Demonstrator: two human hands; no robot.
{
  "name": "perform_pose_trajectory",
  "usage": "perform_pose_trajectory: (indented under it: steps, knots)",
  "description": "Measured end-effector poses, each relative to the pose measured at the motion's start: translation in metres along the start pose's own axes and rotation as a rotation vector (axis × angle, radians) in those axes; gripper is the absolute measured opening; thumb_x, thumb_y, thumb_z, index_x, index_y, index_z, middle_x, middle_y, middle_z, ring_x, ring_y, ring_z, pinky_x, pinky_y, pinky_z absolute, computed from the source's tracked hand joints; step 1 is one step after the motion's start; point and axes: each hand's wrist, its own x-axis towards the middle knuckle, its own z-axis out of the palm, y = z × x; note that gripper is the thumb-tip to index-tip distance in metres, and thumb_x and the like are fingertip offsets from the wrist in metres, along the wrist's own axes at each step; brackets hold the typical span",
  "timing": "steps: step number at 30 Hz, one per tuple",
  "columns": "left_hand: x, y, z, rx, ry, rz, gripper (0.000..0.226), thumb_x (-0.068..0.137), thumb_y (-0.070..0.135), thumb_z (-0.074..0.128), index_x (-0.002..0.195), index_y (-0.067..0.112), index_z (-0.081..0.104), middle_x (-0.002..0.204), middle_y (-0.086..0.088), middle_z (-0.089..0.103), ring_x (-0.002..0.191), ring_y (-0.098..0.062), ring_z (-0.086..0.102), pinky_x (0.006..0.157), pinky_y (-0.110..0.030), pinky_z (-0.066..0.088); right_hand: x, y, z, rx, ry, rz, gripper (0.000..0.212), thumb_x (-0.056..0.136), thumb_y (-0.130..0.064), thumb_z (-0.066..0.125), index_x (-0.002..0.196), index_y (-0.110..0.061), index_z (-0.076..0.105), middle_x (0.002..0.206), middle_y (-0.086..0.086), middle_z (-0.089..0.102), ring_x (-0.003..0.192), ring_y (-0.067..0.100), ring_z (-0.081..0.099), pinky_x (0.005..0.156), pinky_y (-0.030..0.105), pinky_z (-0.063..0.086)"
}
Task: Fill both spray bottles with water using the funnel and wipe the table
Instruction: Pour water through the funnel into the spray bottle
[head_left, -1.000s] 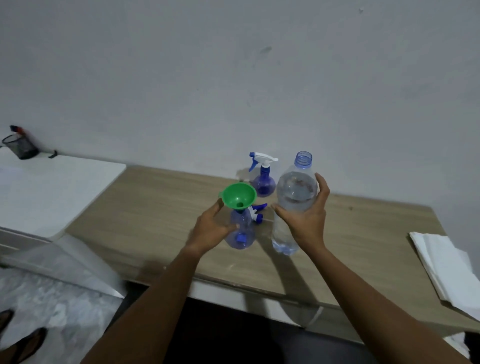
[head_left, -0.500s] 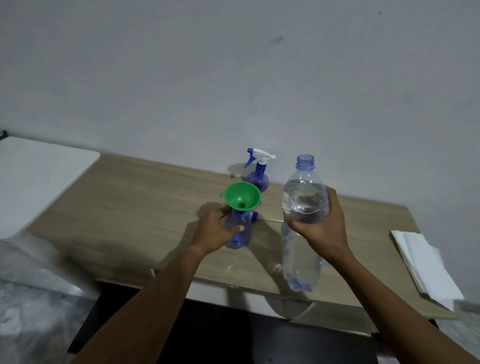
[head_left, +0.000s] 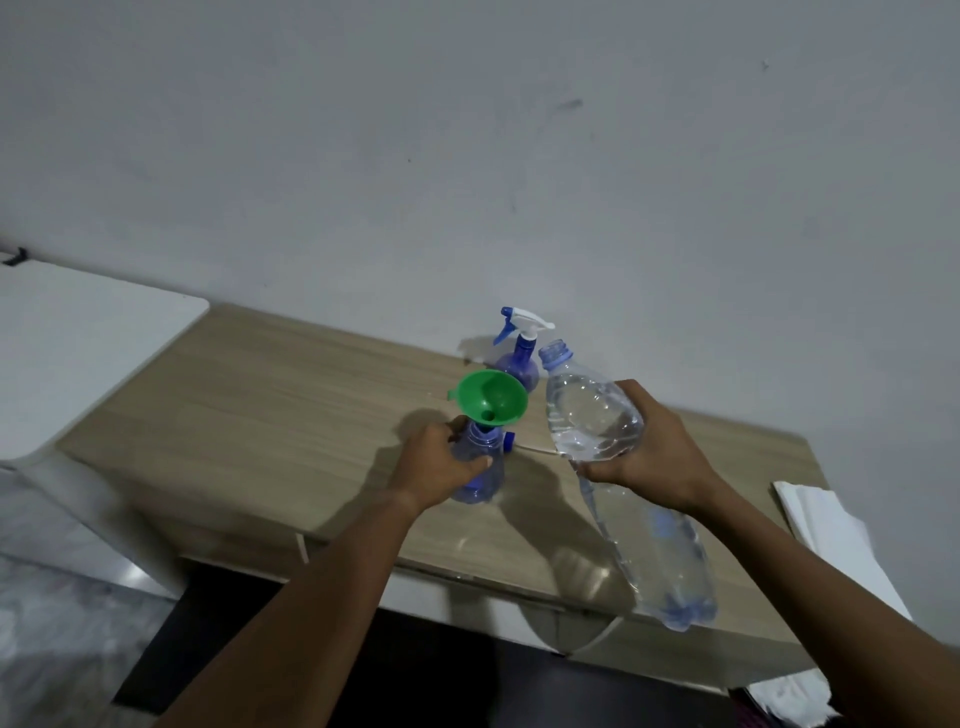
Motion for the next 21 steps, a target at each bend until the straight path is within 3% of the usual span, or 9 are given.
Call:
perform_pose_trajectory:
  steps: [4, 9, 15, 21]
  knots:
    - [0.001, -0.001, 0.001, -0.005, -0.01, -0.014, 0.042, 0.07, 0.03, 0.082, 0.109, 0.019, 0.074, 0.098, 0.007, 0.076, 0.092, -0.005, 0.069, 0.084, -0.029, 0.057, 0.006, -0.001, 0.0, -0.084, -0.092, 0.007, 0.071, 0.05, -0.034, 0.091, 0.11, -0.045, 0.054, 0.091, -0.014, 0.072, 0.08, 0.01, 0.069, 0.072, 0.041, 0.059]
    - [0.0, 0.0, 0.002, 0.014, -0.014, -0.03, 0.038, 0.072, 0.03, 0.08, 0.108, 0.023, 0.073, 0.1, 0.006, 0.076, 0.094, -0.008, 0.069, 0.084, -0.029, 0.055, 0.011, -0.002, -0.001, -0.17, -0.159, 0.024, 0.071, 0.047, -0.038, 0.088, 0.11, -0.04, 0.055, 0.089, -0.011, 0.07, 0.079, 0.014, 0.067, 0.071, 0.041, 0.058]
    - [0.0, -0.001, 0.002, 0.021, -0.019, -0.031, 0.04, 0.073, 0.031, 0.08, 0.111, 0.021, 0.072, 0.103, 0.003, 0.075, 0.095, -0.011, 0.068, 0.088, -0.031, 0.055, 0.018, -0.009, -0.007, -0.244, -0.213, 0.029, 0.068, 0.051, -0.036, 0.09, 0.107, -0.041, 0.053, 0.088, -0.015, 0.066, 0.081, 0.015, 0.064, 0.071, 0.035, 0.055]
    - [-0.001, 0.002, 0.002, -0.029, -0.035, -0.05, 0.037, 0.077, 0.02, 0.081, 0.112, 0.018, 0.071, 0.1, 0.003, 0.073, 0.094, -0.011, 0.067, 0.085, -0.023, 0.049, 0.023, -0.011, -0.011, -0.315, -0.285, 0.051, 0.068, 0.052, -0.039, 0.091, 0.106, -0.038, 0.05, 0.087, -0.015, 0.065, 0.08, 0.014, 0.061, 0.064, 0.03, 0.048]
